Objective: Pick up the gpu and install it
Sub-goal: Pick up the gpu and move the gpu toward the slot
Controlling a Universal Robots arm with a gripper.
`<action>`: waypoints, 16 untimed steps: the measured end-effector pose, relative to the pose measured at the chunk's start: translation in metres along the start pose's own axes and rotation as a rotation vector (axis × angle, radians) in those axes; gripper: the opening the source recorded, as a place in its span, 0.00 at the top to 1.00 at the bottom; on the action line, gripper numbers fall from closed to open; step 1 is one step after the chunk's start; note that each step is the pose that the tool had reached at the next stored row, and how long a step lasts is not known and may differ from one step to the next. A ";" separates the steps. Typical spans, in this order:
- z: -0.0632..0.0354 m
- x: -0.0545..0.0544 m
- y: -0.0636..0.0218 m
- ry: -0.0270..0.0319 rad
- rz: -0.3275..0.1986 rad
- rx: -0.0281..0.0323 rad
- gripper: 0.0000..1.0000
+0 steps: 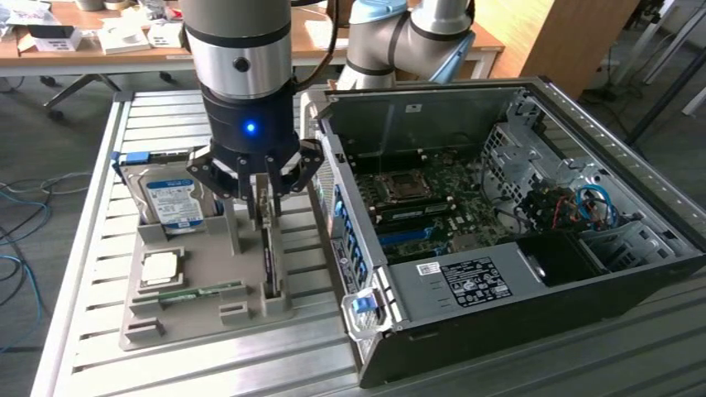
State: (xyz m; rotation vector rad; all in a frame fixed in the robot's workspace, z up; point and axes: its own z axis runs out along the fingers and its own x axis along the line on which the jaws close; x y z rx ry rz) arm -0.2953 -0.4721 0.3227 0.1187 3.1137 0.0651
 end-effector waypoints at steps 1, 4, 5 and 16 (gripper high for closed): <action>0.0000 0.000 0.0000 0.0000 0.000 0.0000 0.64; 0.0000 0.000 0.0000 0.0000 0.000 0.0000 0.64; 0.0001 0.000 0.0000 -0.0001 0.000 -0.0001 0.64; 0.0107 0.000 -0.0005 -0.0002 0.000 -0.0002 0.57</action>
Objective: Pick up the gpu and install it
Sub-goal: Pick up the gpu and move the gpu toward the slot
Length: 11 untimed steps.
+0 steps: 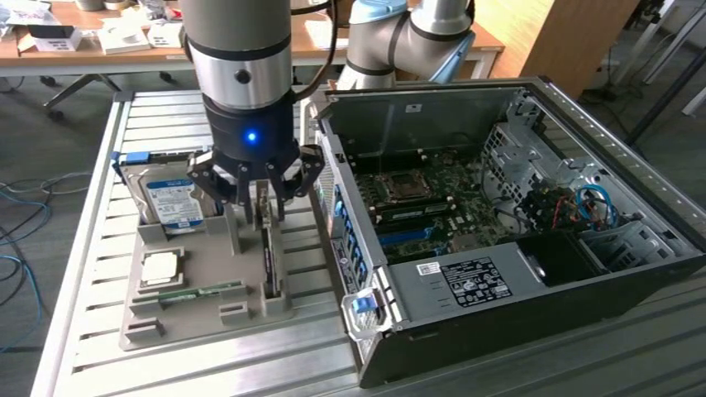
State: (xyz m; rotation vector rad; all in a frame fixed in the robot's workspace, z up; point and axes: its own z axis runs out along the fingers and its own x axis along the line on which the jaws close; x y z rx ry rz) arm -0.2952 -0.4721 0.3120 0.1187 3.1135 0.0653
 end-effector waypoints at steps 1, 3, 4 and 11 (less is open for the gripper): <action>0.0018 0.000 -0.0001 0.0001 0.000 0.0001 0.57; 0.0054 0.000 -0.0002 0.0001 0.000 0.0001 0.57; 0.0072 0.000 -0.0003 0.0002 0.000 0.0002 0.57; 0.0122 0.000 -0.0005 0.0000 0.000 0.0000 0.57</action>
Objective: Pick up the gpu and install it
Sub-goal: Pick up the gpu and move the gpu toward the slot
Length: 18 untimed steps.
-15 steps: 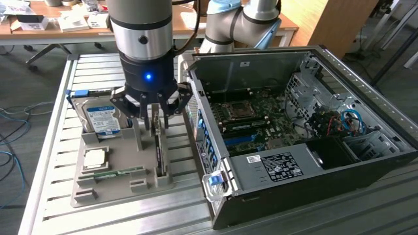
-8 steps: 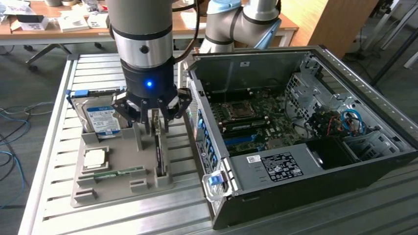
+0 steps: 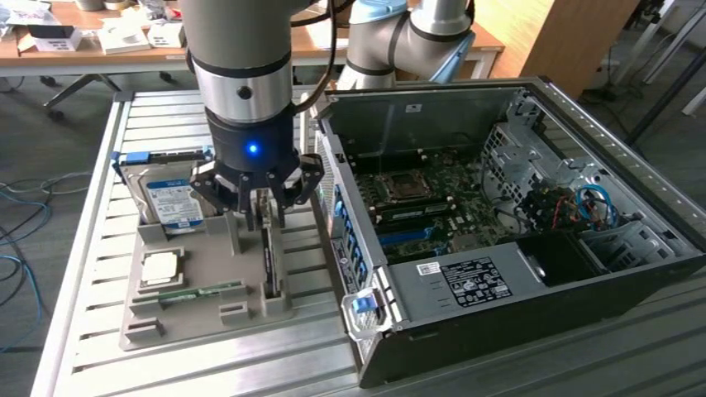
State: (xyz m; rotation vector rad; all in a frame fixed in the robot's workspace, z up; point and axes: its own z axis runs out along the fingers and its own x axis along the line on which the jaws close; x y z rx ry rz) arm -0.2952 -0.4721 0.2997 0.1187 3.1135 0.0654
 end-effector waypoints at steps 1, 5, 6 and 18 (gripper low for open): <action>0.0016 0.000 -0.0001 0.0000 0.000 0.0000 0.57; 0.0085 0.000 -0.0004 0.0001 0.000 0.0001 0.57; 0.0087 0.000 -0.0004 0.0001 0.000 0.0002 0.57; 0.0185 -0.002 -0.0006 0.0001 0.000 0.0002 0.57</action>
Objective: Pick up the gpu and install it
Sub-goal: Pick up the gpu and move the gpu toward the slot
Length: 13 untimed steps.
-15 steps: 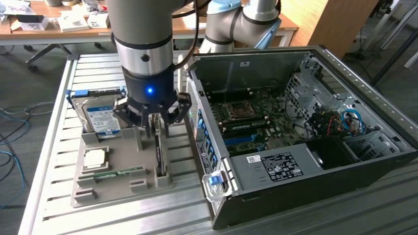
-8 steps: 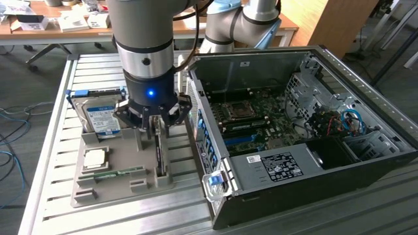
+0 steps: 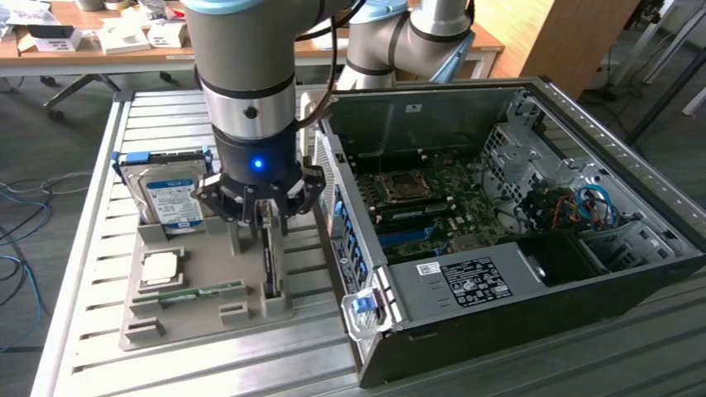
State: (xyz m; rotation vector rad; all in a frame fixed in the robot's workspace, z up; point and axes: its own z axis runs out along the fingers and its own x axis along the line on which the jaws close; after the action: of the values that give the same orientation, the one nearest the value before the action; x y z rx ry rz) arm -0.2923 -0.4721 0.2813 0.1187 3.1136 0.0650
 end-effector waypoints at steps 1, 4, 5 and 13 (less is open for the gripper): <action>0.0018 0.000 -0.0001 -0.0001 0.000 0.0000 0.57; 0.0074 0.000 -0.0003 0.0000 0.000 0.0004 0.57; 0.0089 0.000 -0.0004 0.0000 0.000 0.0004 0.57; 0.0207 0.001 -0.0009 -0.0001 0.000 0.0004 0.57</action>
State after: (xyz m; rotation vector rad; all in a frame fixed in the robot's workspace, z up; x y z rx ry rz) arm -0.2924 -0.4721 0.2606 0.1187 3.1135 0.0643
